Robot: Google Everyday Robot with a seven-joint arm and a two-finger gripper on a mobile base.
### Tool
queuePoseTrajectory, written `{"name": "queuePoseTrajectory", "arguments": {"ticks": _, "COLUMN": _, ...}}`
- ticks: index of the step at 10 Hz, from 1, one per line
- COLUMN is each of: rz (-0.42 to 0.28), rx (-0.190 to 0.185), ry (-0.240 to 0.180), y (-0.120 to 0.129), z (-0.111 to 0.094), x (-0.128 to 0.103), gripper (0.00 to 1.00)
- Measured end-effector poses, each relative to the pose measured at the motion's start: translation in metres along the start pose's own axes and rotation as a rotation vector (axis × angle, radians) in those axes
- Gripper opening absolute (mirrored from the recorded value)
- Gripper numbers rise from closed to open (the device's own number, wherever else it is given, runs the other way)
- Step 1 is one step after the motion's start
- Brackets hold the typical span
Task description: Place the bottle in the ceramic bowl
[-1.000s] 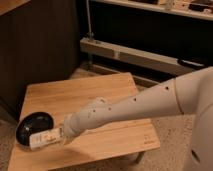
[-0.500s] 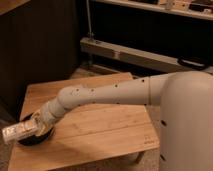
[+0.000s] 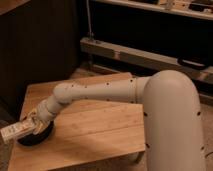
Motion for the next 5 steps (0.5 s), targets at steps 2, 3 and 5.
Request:
{"name": "queuePoseTrajectory", "arguments": {"ticks": 2, "rz": -0.012, "rx": -0.016, "ry": 0.070, "y": 0.008, "z": 0.021, "x": 0.017, "gripper": 0.32}}
{"name": "queuePoseTrajectory", "arguments": {"ticks": 3, "rz": -0.018, "rx": -0.020, "ry": 0.100, "y": 0.010, "z": 0.029, "x": 0.024, "gripper": 0.43}}
{"name": "queuePoseTrajectory", "arguments": {"ticks": 5, "rz": -0.032, "rx": -0.030, "ry": 0.142, "y": 0.010, "z": 0.042, "x": 0.028, "gripper": 0.65}}
